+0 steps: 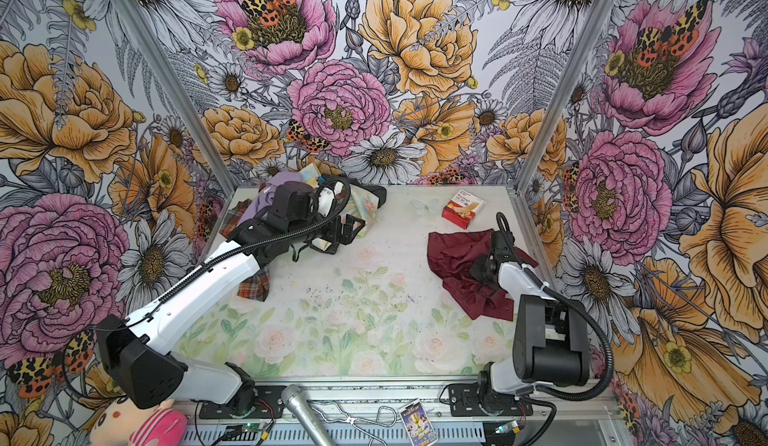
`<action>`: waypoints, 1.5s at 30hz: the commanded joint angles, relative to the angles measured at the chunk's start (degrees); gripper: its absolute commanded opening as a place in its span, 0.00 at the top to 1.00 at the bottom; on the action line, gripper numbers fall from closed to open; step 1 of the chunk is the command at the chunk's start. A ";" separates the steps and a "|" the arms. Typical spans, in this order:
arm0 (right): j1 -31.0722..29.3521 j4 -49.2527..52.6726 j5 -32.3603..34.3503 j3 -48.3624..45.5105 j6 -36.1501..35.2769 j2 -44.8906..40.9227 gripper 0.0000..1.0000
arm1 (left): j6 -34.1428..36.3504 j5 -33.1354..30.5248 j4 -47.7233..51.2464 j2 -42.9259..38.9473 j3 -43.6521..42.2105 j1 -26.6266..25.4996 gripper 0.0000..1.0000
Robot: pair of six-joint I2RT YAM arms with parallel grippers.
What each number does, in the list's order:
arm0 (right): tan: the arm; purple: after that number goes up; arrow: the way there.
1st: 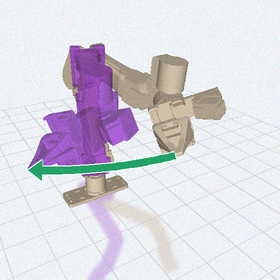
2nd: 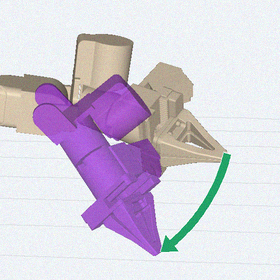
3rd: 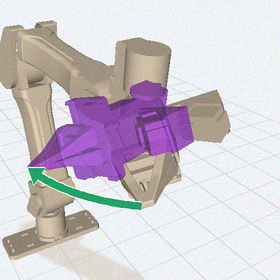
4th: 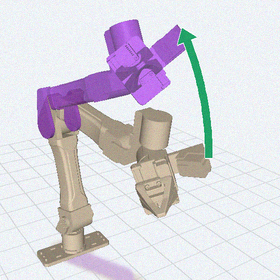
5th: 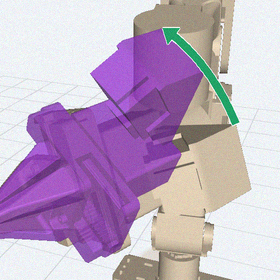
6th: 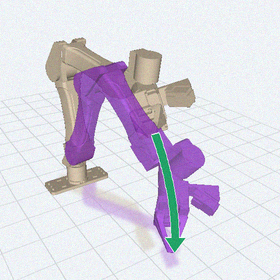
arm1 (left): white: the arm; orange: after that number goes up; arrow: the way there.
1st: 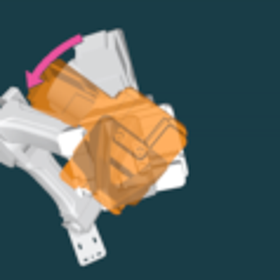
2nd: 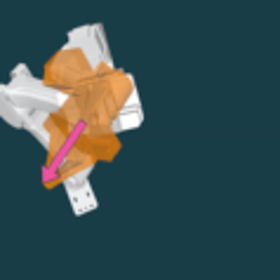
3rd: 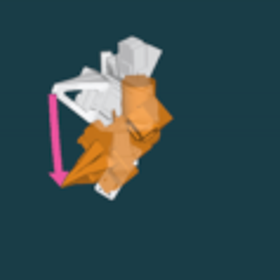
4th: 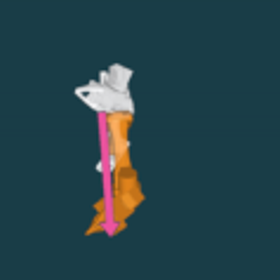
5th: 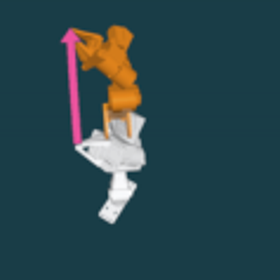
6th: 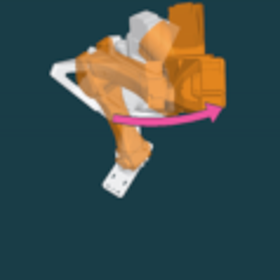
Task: Pick out a specific cloth from the pile
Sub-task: 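Lower the maroon shirt onto the open table with the right gripper, then open the right gripper and lift it off the maroon shirt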
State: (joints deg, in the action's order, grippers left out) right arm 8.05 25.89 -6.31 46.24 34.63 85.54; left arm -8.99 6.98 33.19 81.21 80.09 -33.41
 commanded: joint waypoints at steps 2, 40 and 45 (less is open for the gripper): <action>-0.72 3.99 -0.97 3.26 -3.45 4.41 1.00 | -0.07 0.82 -1.10 -0.89 -0.42 1.15 0.01; -2.98 14.58 2.90 19.68 -5.89 7.14 0.51 | -2.95 5.51 -2.25 0.35 -1.23 9.32 0.01; -3.59 15.92 3.96 21.14 -5.89 5.49 0.50 | -2.87 5.54 -2.22 0.20 -1.35 9.41 0.01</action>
State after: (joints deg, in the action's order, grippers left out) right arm 4.99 40.53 -4.10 65.63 28.01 93.12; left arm -11.60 11.49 32.64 81.21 79.35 -24.56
